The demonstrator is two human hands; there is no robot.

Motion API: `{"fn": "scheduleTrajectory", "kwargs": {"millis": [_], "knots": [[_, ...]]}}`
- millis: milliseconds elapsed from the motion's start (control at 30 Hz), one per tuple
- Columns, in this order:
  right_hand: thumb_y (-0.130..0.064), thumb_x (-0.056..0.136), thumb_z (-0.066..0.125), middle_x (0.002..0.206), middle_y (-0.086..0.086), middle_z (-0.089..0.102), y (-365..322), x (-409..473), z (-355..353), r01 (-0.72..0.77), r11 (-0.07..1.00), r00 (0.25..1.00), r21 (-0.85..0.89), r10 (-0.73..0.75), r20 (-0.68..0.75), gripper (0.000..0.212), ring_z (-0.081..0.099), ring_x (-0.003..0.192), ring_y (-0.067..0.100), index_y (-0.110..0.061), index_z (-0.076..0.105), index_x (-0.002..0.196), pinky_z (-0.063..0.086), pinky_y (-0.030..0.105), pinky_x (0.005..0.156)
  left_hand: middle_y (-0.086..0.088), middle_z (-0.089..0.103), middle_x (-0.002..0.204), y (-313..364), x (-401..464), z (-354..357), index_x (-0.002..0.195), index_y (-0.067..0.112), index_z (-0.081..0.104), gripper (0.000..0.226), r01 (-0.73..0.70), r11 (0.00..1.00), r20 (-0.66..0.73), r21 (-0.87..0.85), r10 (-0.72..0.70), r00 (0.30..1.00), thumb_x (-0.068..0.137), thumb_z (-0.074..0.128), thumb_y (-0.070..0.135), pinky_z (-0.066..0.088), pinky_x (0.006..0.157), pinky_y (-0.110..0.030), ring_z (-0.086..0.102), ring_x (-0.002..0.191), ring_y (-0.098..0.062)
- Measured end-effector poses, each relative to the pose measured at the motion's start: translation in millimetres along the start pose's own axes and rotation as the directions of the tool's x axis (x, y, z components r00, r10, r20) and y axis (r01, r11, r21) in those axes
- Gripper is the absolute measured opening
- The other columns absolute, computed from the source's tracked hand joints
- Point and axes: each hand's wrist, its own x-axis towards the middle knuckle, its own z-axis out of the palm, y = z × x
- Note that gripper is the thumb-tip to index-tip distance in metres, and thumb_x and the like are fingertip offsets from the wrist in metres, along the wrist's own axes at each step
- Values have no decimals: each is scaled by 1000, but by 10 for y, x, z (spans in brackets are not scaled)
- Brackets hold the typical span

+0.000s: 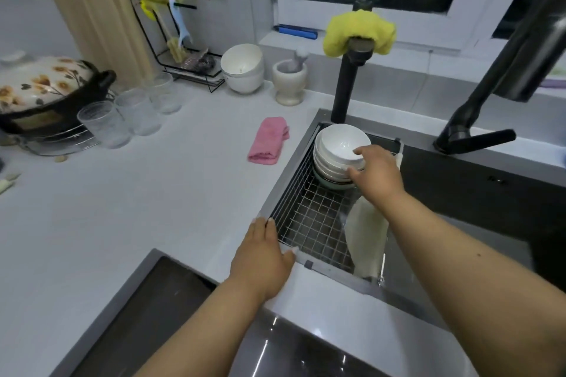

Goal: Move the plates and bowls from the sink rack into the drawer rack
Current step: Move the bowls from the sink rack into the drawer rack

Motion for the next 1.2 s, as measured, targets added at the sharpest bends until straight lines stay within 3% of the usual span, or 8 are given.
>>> {"fn": "scheduleTrajectory", "kwargs": {"millis": [333,500,633,833,967,1033,1100,1200], "knots": [[-29,91,59,106,5,65,301,532,242,132,988,977,-73,-118,177,20,57,95,23,-24,71,105,38,28,71,-7,-10,160,118,182,171,154,13,4,74,129,990,-92,58,-123,988,97,25,56,-4,119,-31,-10,148,-20],[-20,94,52,95,8,61,254,562,224,249,962,954,-115,-223,201,19,55,90,27,-12,69,91,40,31,70,-6,-11,160,175,179,150,153,14,4,71,166,984,-91,66,-160,983,98,25,54,-5,117,-29,-10,147,-18],[-17,95,50,88,11,60,229,583,191,288,953,955,-94,-280,94,22,51,91,27,-8,59,77,35,33,71,-3,-6,161,201,167,101,153,15,7,70,183,983,-79,12,-181,980,98,30,51,-3,117,-27,-7,148,-16],[-16,93,56,98,12,63,155,551,-41,381,924,922,-21,-381,-71,17,51,98,27,-4,67,96,35,31,83,-4,16,160,239,140,35,150,16,24,64,217,958,-153,-186,-246,957,97,38,48,8,121,-30,6,148,-15],[-10,89,62,93,10,64,-46,361,-280,482,874,865,62,-463,-194,11,53,95,26,-3,68,94,33,26,80,2,44,141,415,104,-139,140,15,40,51,165,911,-272,-378,-280,921,98,43,42,32,108,-29,37,135,-15],[-7,85,66,88,9,64,-163,208,-376,554,827,822,99,-525,-218,6,54,90,26,-4,68,90,33,26,79,13,46,126,522,84,-285,137,19,43,46,149,842,-285,-519,-334,898,98,41,43,32,97,-23,44,123,-8],[-5,82,68,84,7,64,-278,29,-425,635,763,766,122,-600,-233,4,53,86,22,-5,68,86,32,24,79,9,51,127,596,87,-437,134,19,46,46,162,706,-220,-690,-418,882,98,38,46,36,102,-28,49,120,-14],[-15,84,60,82,3,64,-440,-236,-399,717,675,697,176,-688,-201,11,49,82,13,-8,68,85,32,20,77,-5,57,115,663,26,-646,115,19,51,35,75,275,-65,-958,-468,881,100,35,46,49,97,-35,58,106,-17]]}}
